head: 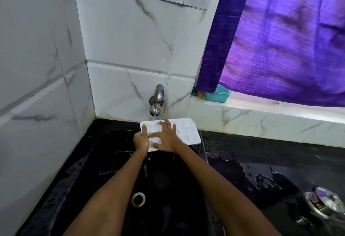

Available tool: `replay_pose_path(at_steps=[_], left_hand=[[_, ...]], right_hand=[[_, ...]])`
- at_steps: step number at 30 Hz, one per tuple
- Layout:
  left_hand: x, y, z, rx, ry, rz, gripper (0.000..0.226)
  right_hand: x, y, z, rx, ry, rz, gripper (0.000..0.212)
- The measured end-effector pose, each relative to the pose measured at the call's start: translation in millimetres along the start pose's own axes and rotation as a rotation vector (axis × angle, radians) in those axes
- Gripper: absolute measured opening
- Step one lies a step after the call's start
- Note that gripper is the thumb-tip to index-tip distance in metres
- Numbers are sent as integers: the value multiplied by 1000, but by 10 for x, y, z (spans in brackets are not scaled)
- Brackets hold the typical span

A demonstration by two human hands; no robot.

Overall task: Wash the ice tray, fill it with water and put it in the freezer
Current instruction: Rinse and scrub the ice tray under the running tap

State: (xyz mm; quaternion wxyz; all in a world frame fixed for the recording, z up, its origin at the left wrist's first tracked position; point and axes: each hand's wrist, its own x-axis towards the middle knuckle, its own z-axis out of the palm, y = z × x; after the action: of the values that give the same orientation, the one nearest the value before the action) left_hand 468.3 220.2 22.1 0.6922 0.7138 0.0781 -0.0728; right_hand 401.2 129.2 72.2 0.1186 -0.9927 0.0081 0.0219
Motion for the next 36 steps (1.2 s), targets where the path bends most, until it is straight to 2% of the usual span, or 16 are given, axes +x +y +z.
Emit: replay_pose_path(at_steps=[3,5,7,12,14,16,18,20,23,25,27,29,31,34,36], left_hand=[[-38,-46,-113,74,0,77,50],[-50,-98,-289,170,34,140,40],[-69,-157,-499,367,45,248,38],[-117,-208,-843,963,-37,545,41],[-143,-207,-895,1075,-34,615,44],[-174,-209,-920,1014,31,616,43],[-186,-215,-949,763,154,479,43],[-183,-234,-1008,407,282,214,47],[-224,-332,-1104,-171,395,-214,51],[-260,-437,-1148,-476,356,-353,50],[-319,-515,-1207,-635,141,-364,48],[-385,-550,-1306,-671,-120,-328,44],[-405,-592,-1438,-610,-291,-359,42],[-390,-677,-1649,-276,-462,-515,39],[-297,-696,-1720,-140,-511,-591,35]], right_hand=[[-72,19,91,206,328,7,24],[-145,95,191,167,343,57,24],[-208,214,290,63,237,118,28],[-322,383,539,2,-132,335,44],[-334,360,645,-46,-213,361,48],[-337,313,728,-59,-272,380,49],[-315,232,801,9,-337,392,56],[-283,95,839,177,-392,368,69],[-234,-153,845,615,-405,437,82],[-184,-322,856,911,-420,528,83],[-112,-479,886,1150,-364,580,77],[-24,-584,918,1391,-225,622,63],[17,-641,911,1534,-103,633,49],[21,-604,877,1394,-102,579,37],[-19,-544,854,1288,-129,570,38]])
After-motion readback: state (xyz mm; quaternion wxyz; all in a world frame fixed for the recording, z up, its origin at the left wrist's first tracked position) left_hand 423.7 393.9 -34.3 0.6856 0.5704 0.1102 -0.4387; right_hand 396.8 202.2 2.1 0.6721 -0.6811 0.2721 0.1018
